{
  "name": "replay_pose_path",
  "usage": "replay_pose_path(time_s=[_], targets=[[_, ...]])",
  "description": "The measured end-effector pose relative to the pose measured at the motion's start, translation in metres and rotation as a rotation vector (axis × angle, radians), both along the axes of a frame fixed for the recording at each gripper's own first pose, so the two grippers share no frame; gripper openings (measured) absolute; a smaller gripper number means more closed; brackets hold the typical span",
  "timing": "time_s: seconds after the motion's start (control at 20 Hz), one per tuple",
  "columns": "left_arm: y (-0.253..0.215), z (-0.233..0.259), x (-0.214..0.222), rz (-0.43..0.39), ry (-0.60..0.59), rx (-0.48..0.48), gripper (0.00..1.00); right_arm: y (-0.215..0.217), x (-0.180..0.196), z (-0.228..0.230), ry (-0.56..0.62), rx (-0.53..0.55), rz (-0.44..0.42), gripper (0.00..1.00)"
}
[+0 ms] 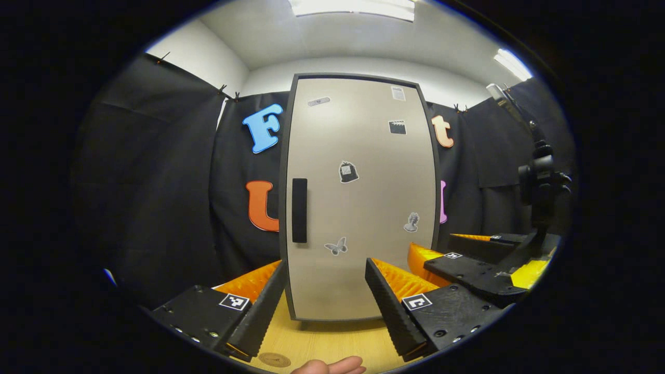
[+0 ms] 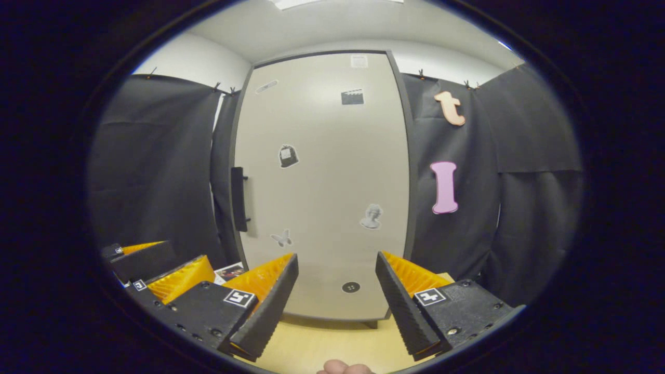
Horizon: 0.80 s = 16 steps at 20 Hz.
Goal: Open the cabinet door with the right hand, grasp the bottle in the cabinet with the left hand and place it on the coaster, then close the cabinet door with the right hand.
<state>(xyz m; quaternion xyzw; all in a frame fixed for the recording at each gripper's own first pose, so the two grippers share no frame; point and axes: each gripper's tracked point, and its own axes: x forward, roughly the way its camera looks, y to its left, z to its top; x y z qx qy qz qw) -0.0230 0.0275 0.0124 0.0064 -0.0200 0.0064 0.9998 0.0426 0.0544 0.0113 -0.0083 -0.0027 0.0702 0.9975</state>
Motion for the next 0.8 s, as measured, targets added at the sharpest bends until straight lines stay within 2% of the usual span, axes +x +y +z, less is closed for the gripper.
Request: replay_pose_path(time_s=[0.2,0.45,0.55,0.8], targets=[[0.031,0.004,-0.013,0.063,-0.012,0.060,0.92,0.035,0.022,0.008,-0.032,-0.069,0.063,0.97],[0.058,0.008,-0.028,0.114,-0.027,0.091,0.92,0.092,0.051,0.018,-0.055,-0.074,0.186,0.97],[0.077,0.005,-0.034,0.160,-0.013,0.103,0.92,0.115,0.060,0.023,-0.078,-0.072,0.242,0.97],[0.123,-0.010,-0.054,0.290,0.038,0.088,0.92,0.170,0.092,0.042,-0.169,-0.096,0.293,0.97]])
